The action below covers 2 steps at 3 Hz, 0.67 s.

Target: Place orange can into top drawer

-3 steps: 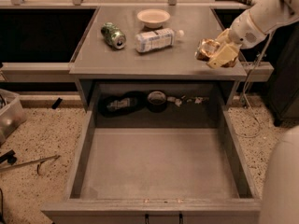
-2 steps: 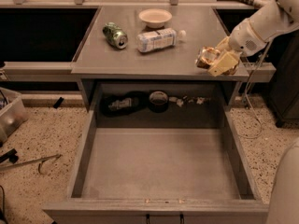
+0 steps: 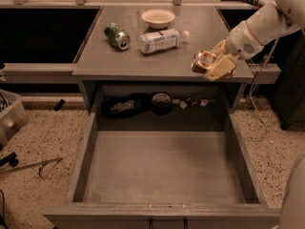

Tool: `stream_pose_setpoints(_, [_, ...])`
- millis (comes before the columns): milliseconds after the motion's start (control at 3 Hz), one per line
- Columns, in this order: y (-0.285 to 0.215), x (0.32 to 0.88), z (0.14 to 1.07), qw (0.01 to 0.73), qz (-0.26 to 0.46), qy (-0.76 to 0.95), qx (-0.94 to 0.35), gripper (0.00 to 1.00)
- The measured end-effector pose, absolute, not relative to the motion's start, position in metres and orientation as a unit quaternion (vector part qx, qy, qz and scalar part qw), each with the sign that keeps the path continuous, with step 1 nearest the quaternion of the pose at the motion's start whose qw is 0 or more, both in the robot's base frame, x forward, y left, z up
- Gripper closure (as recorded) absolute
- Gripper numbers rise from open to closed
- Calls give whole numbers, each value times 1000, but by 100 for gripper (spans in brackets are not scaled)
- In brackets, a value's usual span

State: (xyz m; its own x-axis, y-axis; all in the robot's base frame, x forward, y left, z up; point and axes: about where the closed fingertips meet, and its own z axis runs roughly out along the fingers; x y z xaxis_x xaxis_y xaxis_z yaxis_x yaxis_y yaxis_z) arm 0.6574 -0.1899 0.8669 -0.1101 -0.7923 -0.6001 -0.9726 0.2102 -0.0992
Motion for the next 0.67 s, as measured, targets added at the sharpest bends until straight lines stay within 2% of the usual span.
stream_pose_setpoints(667, [-142, 572, 900, 326, 219, 725, -566, 100])
